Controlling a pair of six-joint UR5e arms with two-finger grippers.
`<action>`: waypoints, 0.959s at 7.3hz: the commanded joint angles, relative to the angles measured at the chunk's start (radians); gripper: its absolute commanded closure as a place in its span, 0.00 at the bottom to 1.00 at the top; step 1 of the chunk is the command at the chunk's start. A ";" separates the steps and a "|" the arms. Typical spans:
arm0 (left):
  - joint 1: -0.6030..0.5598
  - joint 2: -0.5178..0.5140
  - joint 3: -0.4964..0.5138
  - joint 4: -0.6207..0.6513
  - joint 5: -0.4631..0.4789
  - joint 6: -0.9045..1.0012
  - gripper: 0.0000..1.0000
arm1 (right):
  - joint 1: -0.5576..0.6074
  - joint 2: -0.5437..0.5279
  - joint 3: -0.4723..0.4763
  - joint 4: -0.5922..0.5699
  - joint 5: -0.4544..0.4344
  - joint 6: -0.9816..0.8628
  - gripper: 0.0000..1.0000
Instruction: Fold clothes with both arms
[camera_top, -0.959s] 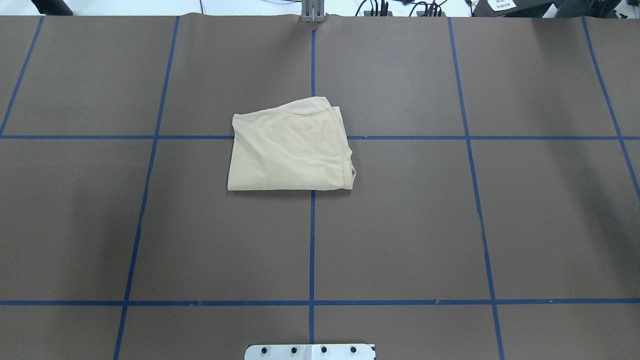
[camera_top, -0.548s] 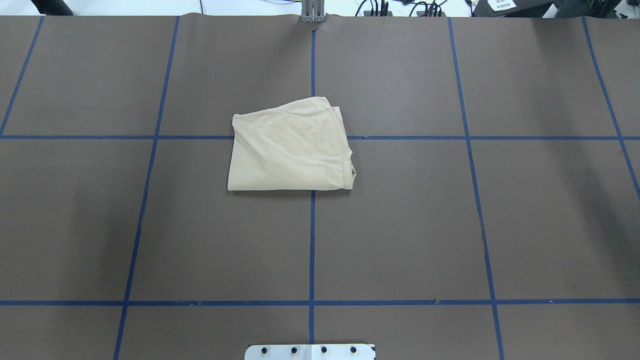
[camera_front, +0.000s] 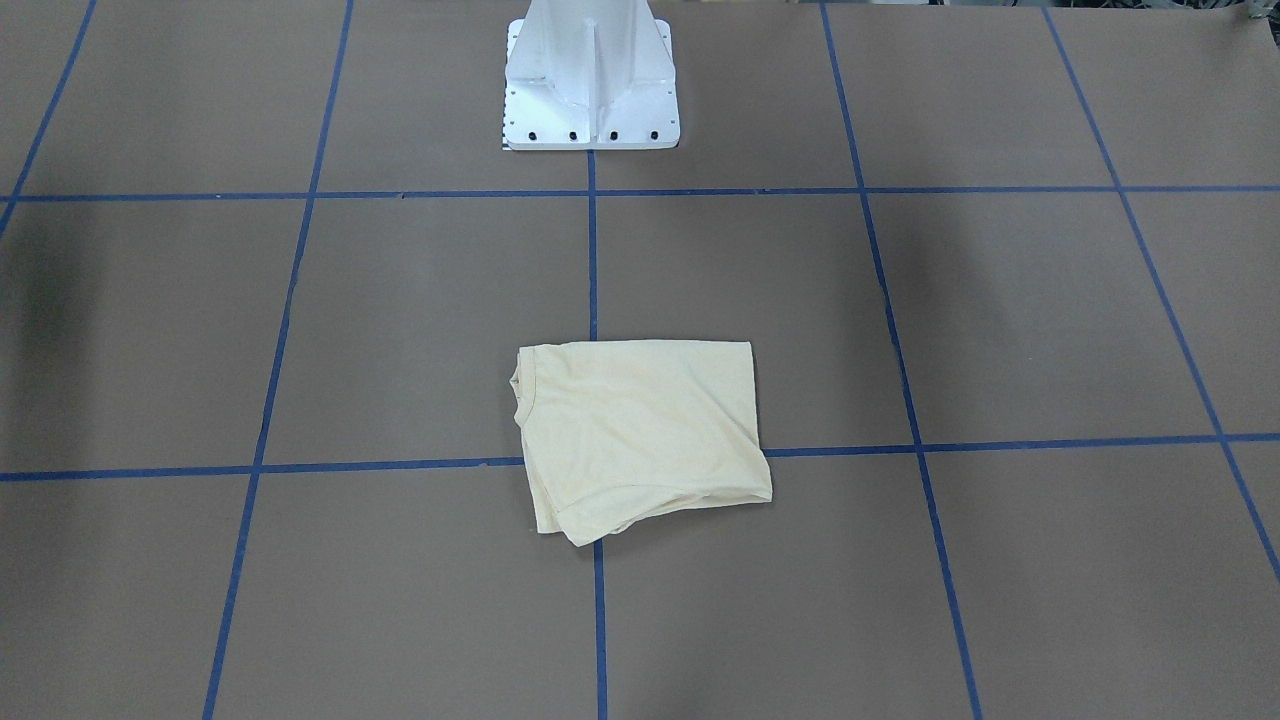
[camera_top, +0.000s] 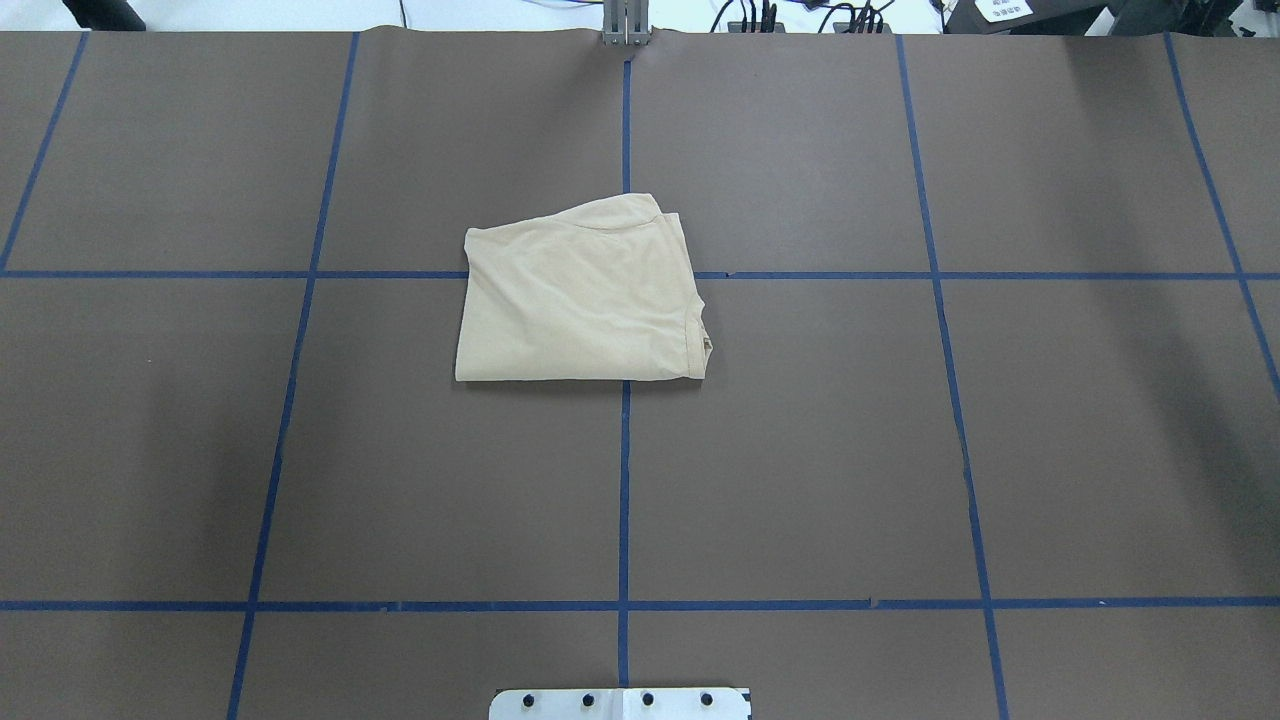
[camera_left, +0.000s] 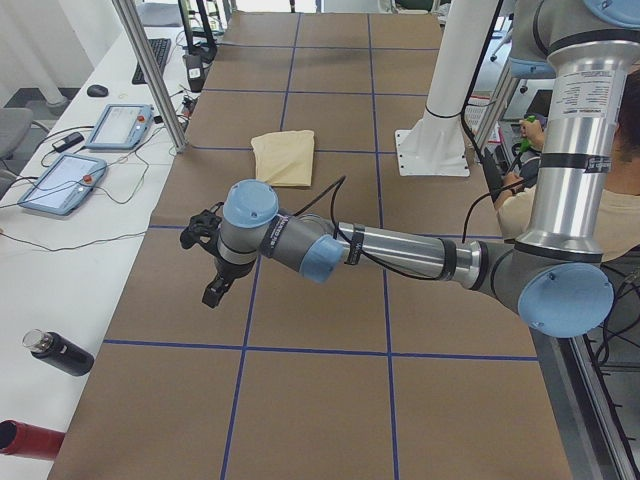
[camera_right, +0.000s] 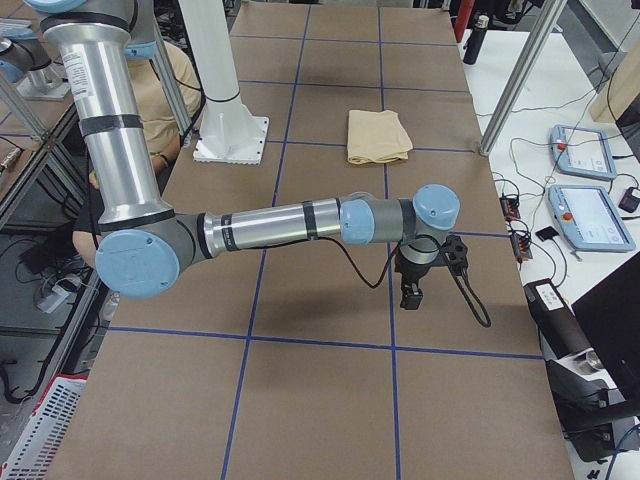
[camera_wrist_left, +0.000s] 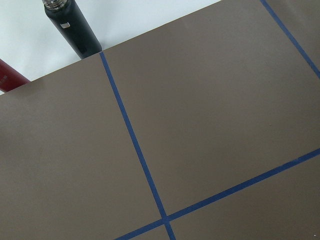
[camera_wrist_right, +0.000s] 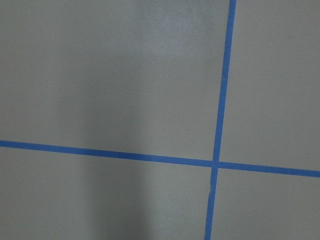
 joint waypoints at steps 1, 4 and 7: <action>0.000 0.000 -0.006 0.000 -0.001 0.001 0.00 | 0.000 0.005 0.001 -0.001 0.001 0.004 0.00; 0.000 0.028 -0.012 -0.006 -0.021 0.003 0.00 | 0.000 -0.006 0.003 -0.001 0.003 0.001 0.00; 0.000 0.094 -0.087 -0.004 -0.029 0.003 0.00 | 0.002 -0.041 0.056 -0.003 0.023 -0.002 0.00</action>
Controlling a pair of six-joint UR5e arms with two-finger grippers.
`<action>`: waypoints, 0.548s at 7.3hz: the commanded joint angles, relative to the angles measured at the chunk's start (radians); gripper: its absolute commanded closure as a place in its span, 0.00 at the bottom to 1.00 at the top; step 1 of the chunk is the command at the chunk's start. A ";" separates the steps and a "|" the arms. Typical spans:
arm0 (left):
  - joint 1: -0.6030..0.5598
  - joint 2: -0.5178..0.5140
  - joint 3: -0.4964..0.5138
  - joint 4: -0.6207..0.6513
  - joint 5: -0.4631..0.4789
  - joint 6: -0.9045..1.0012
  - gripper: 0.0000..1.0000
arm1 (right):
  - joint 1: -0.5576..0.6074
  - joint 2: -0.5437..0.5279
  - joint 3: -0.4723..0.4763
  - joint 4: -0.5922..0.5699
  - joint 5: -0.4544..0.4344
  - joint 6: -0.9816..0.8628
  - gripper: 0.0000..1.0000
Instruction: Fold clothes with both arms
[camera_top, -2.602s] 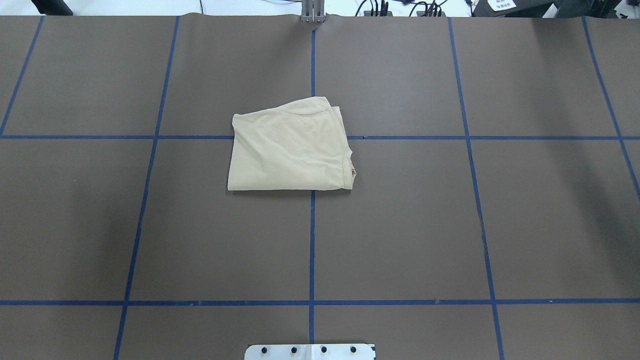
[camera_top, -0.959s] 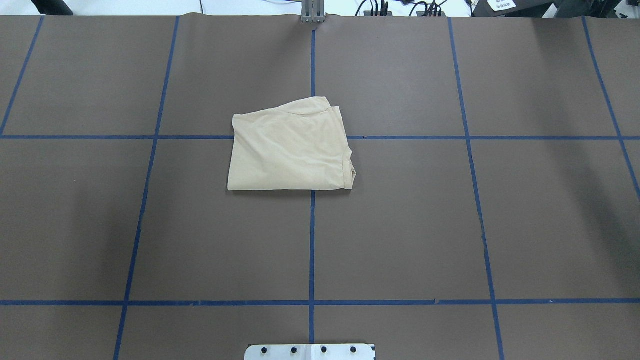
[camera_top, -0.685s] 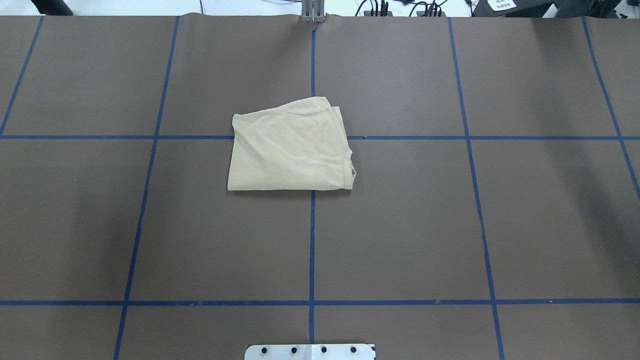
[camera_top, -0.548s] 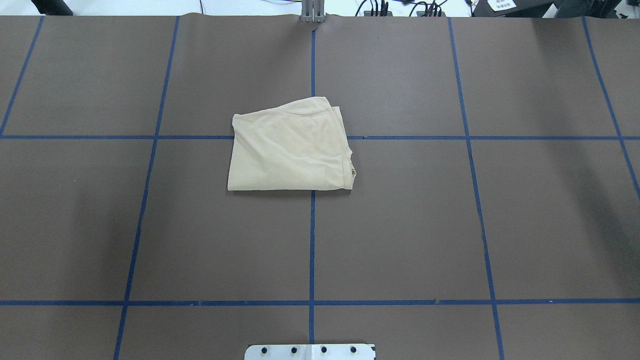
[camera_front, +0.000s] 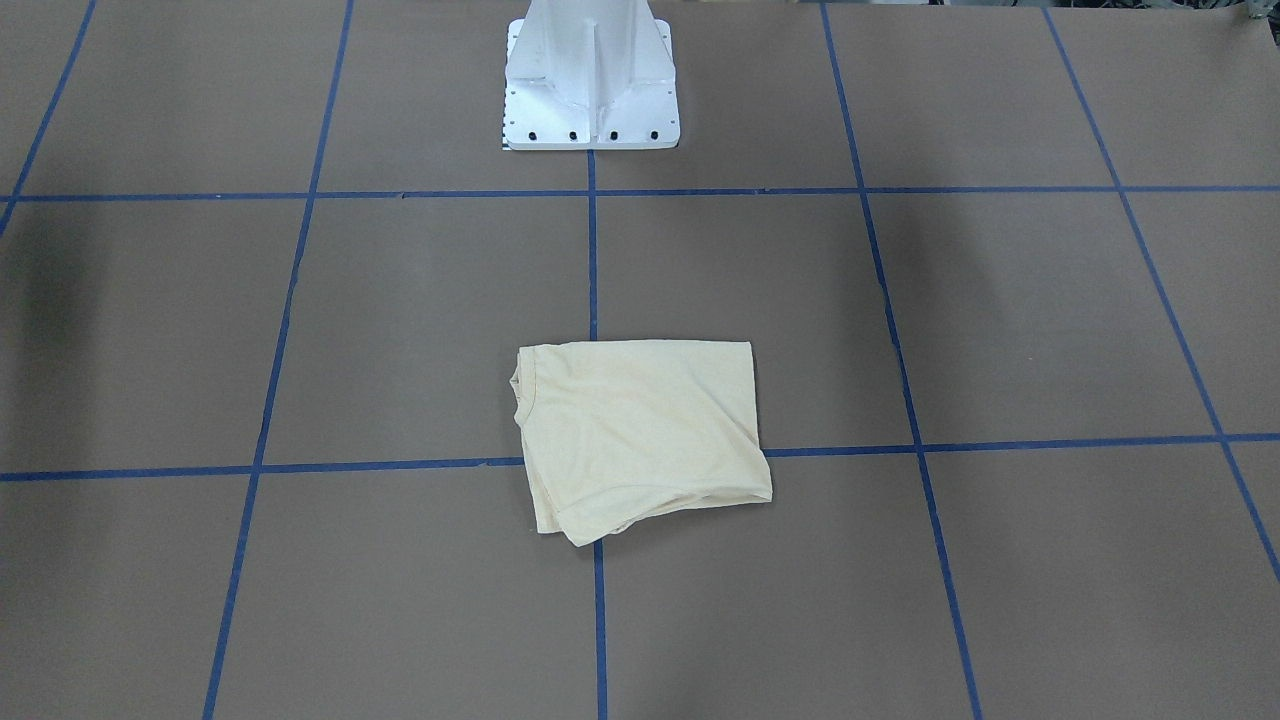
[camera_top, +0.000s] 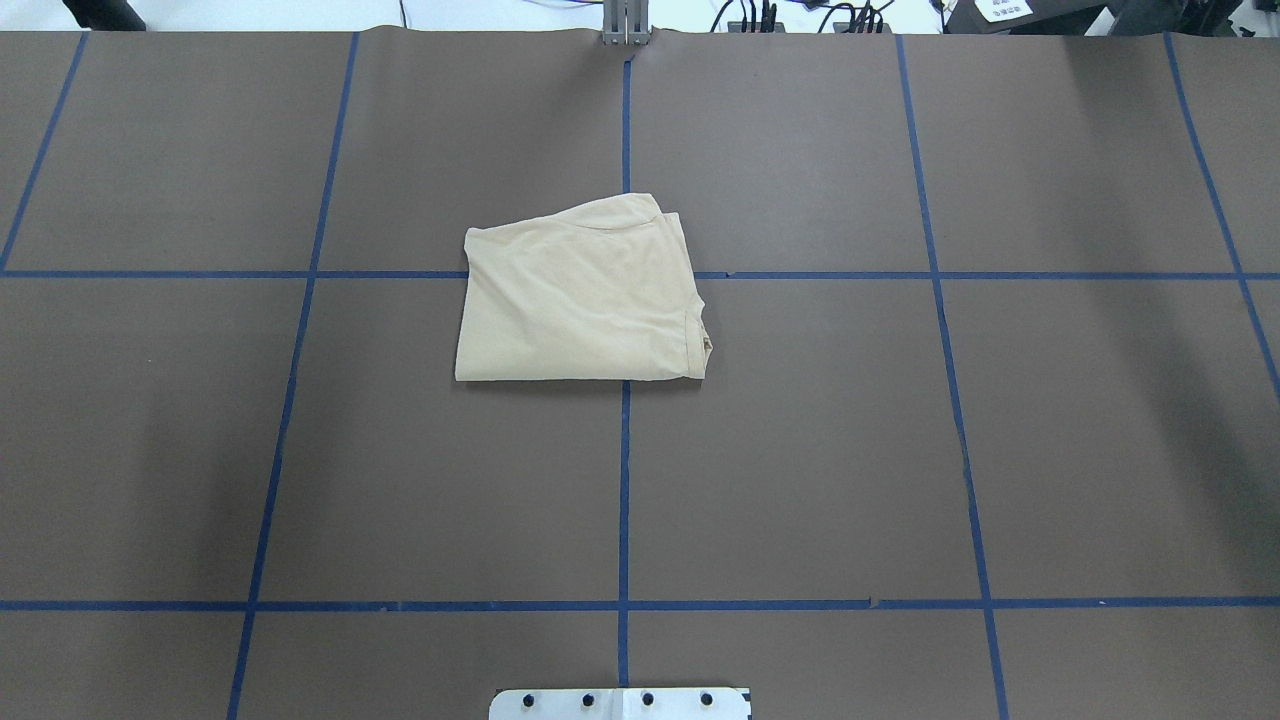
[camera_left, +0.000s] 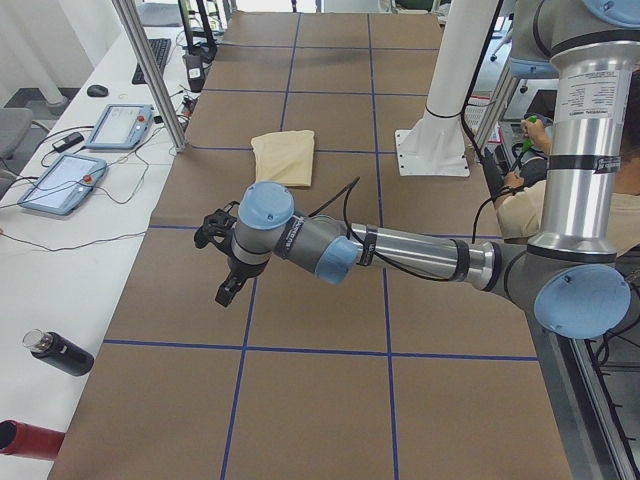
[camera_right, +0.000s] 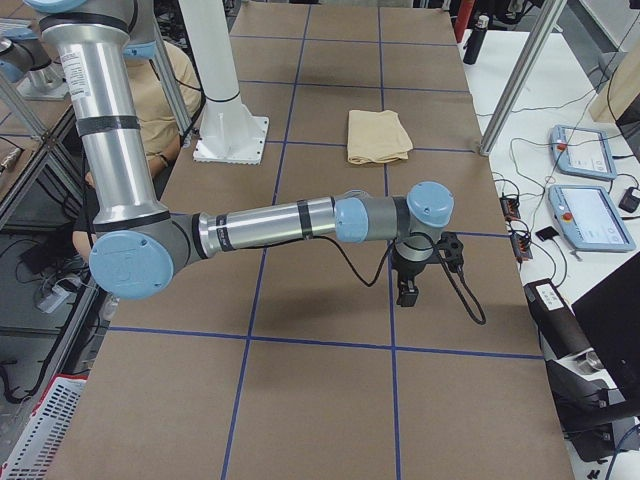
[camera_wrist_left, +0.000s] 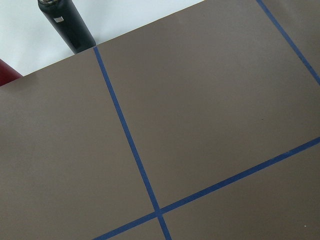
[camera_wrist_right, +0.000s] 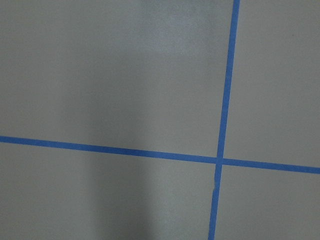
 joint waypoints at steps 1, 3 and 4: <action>0.003 0.015 -0.009 0.003 -0.001 -0.003 0.00 | 0.000 -0.016 0.010 0.001 0.010 -0.003 0.00; 0.003 0.012 -0.016 0.008 -0.016 -0.002 0.00 | 0.002 -0.017 0.012 0.001 0.017 -0.003 0.00; 0.003 0.004 0.009 0.002 -0.015 -0.005 0.00 | 0.002 -0.017 0.015 0.001 0.025 -0.003 0.00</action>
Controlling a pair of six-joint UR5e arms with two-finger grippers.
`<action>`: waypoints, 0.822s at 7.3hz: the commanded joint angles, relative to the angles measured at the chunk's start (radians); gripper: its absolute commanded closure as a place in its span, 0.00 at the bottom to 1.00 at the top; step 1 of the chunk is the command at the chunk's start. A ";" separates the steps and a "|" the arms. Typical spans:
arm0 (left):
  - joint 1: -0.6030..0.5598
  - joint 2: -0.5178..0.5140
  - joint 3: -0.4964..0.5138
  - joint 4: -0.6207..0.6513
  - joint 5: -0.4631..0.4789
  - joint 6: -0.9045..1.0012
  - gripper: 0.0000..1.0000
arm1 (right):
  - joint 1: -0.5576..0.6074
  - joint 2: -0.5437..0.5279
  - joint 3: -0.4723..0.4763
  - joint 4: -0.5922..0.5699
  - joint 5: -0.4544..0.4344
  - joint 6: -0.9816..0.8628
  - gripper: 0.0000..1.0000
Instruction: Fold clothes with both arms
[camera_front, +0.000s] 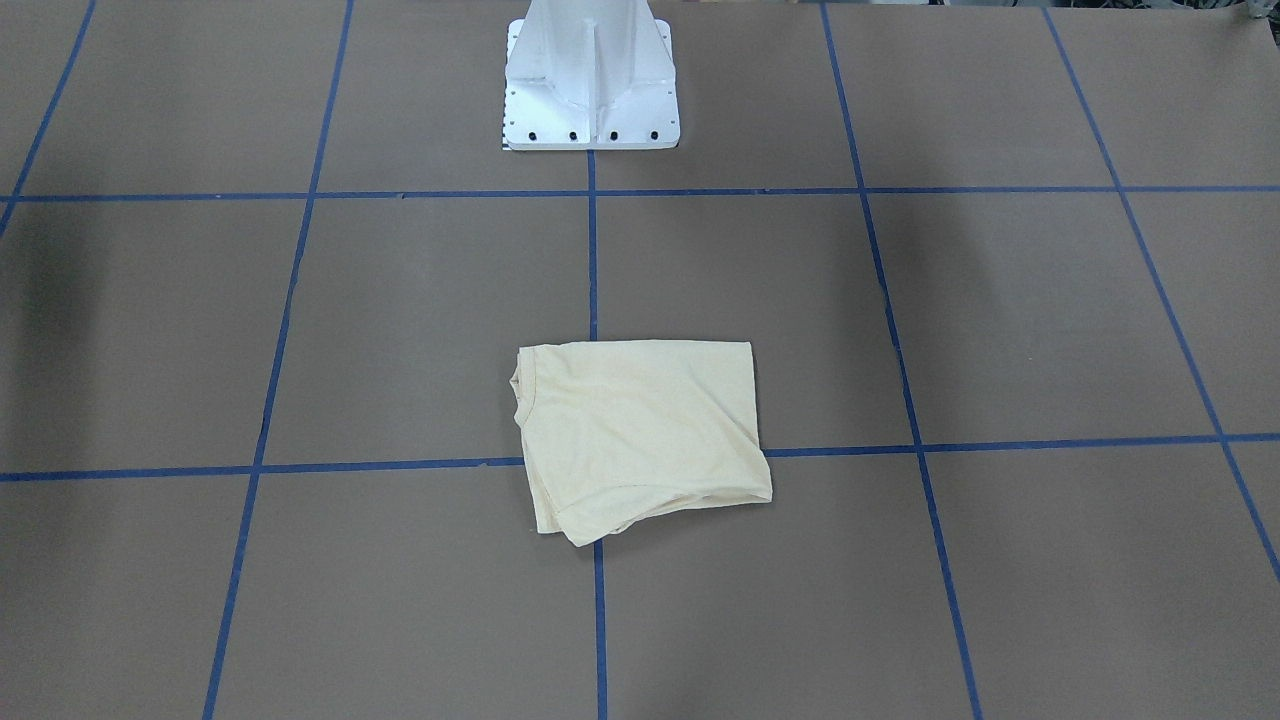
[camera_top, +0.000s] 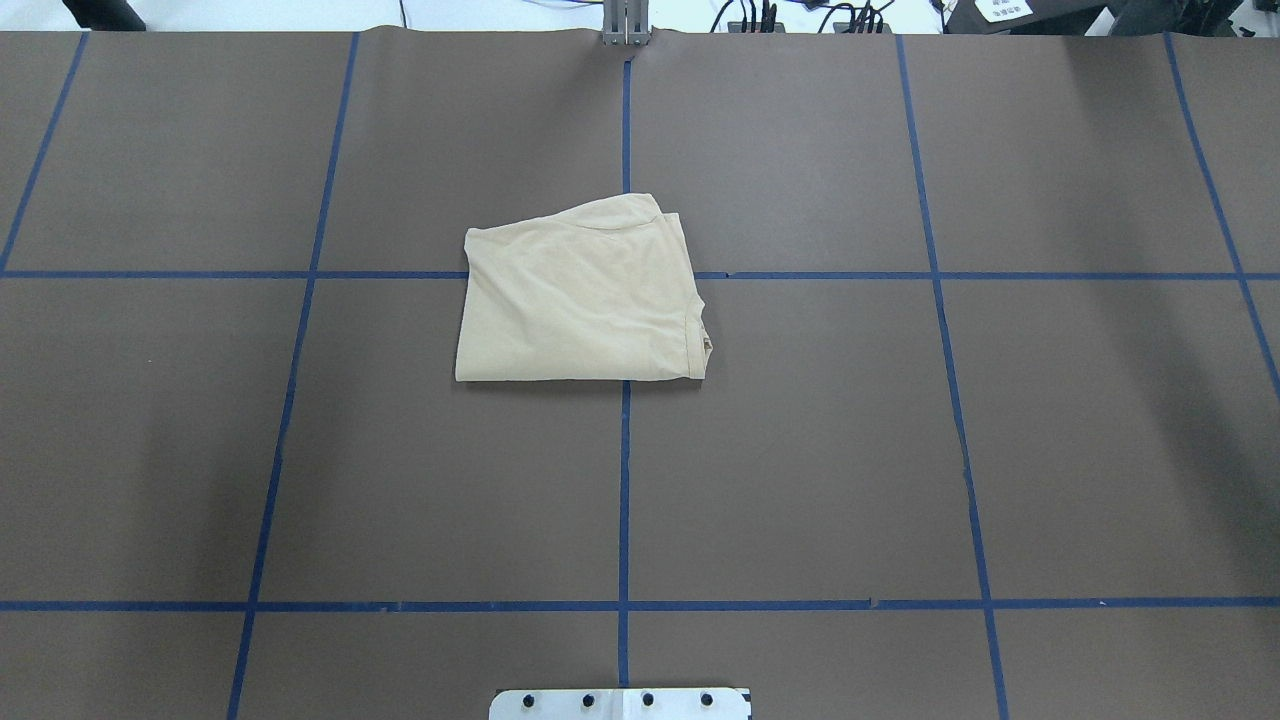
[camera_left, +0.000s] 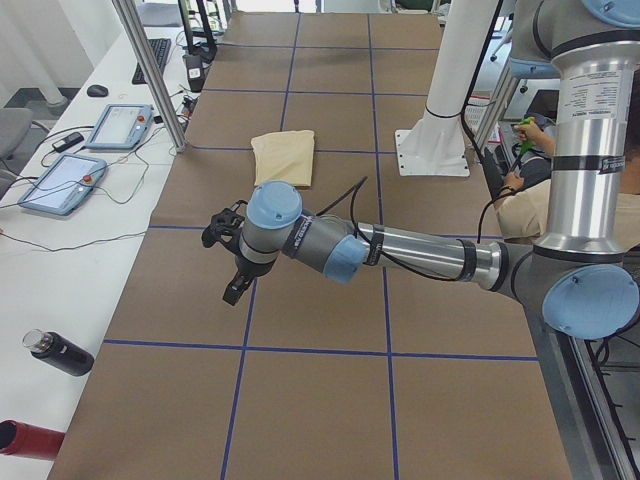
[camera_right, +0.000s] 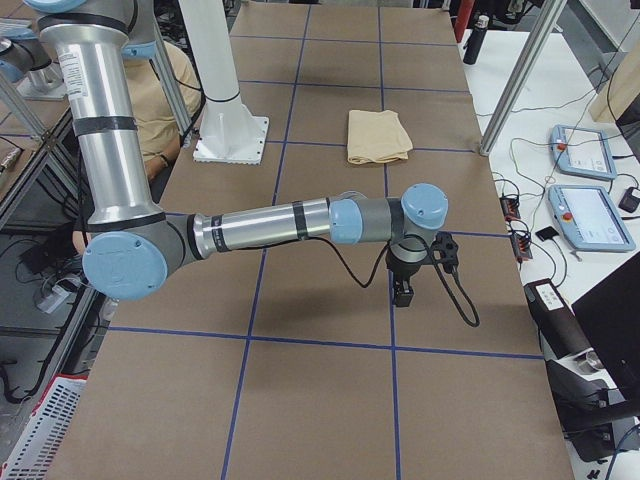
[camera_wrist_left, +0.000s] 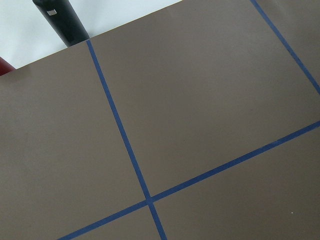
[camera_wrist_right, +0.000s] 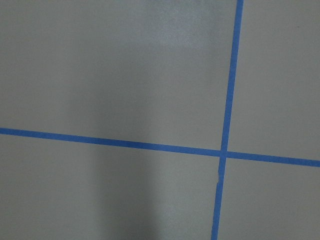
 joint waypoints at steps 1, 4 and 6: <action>0.000 -0.009 0.023 -0.004 -0.004 0.001 0.00 | 0.000 -0.002 0.003 -0.001 0.013 0.000 0.00; -0.001 0.000 0.003 -0.007 -0.007 0.002 0.00 | 0.000 0.001 0.010 0.000 0.016 0.003 0.00; -0.001 0.006 0.000 -0.006 -0.007 0.002 0.00 | 0.000 0.001 0.018 0.000 0.017 0.001 0.00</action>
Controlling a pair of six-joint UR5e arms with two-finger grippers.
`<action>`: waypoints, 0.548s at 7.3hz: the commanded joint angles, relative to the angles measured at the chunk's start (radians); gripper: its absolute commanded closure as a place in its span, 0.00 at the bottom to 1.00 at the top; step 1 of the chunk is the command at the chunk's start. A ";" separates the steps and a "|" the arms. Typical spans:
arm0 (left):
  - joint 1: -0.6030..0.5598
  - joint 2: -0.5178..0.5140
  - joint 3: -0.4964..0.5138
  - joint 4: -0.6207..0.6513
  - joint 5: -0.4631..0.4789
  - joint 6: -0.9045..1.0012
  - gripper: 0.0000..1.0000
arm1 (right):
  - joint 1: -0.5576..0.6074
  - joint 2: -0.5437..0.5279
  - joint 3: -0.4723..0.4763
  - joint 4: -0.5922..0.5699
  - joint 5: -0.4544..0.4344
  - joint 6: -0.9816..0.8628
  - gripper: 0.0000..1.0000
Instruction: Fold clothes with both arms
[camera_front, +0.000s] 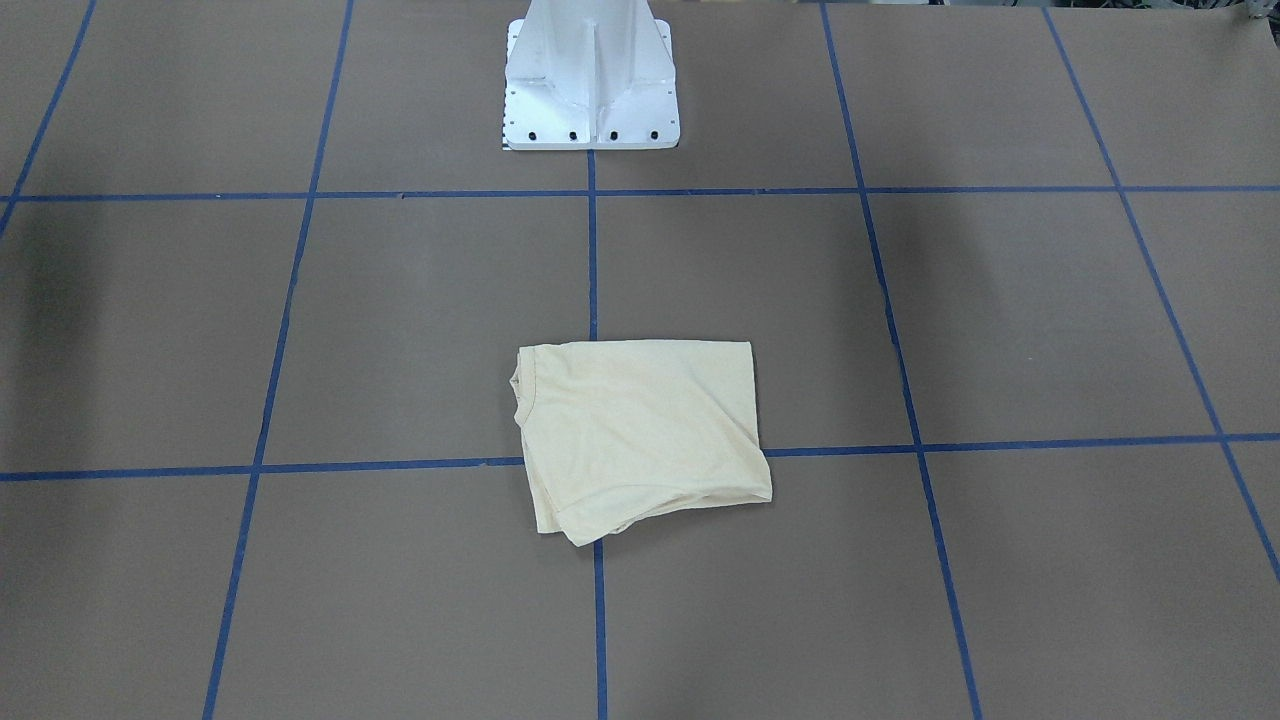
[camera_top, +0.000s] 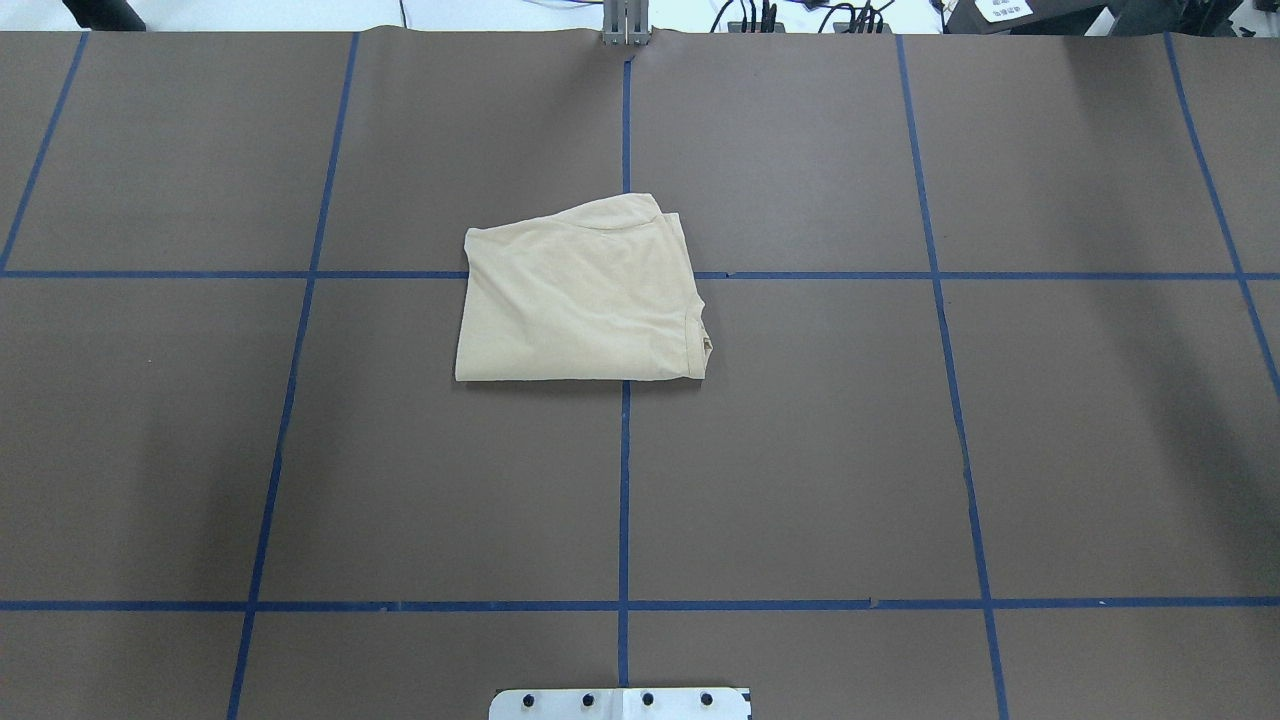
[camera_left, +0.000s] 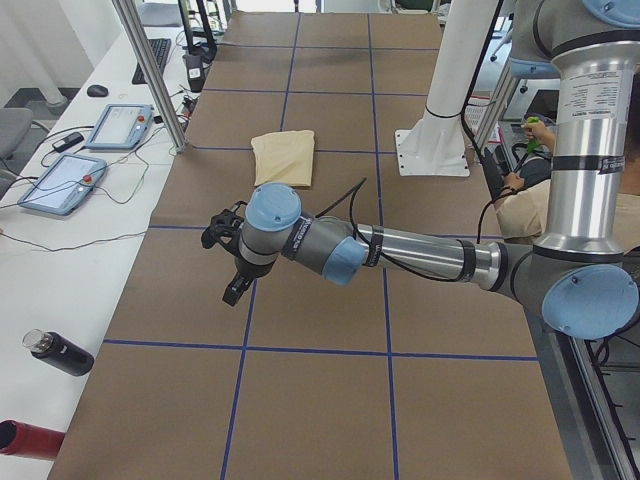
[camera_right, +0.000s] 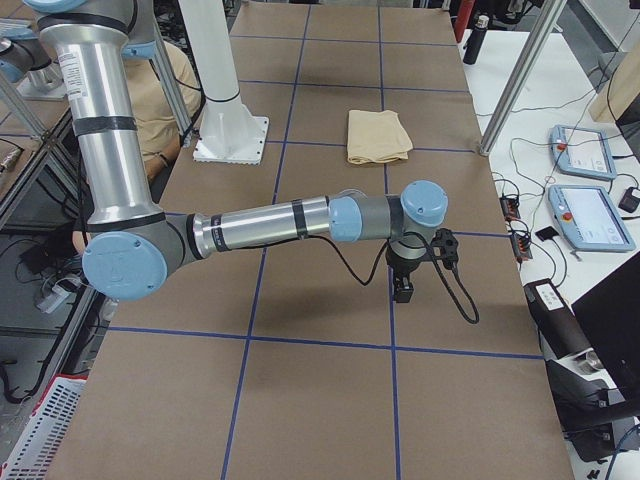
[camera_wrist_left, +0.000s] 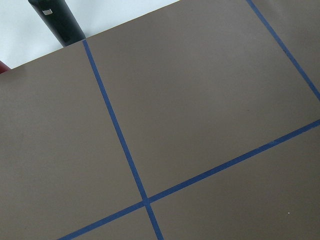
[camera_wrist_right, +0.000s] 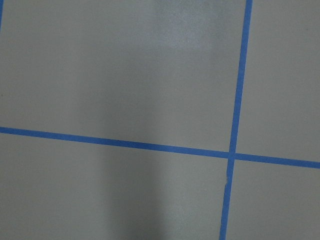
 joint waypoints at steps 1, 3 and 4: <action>-0.002 0.024 -0.004 -0.009 0.000 0.002 0.00 | 0.000 0.001 0.003 0.000 0.001 -0.001 0.00; -0.002 0.090 -0.071 -0.025 0.002 0.000 0.00 | 0.000 0.001 0.006 -0.002 0.003 0.001 0.00; 0.000 0.083 -0.084 -0.023 0.000 -0.001 0.00 | 0.002 -0.001 0.006 -0.002 0.004 0.001 0.00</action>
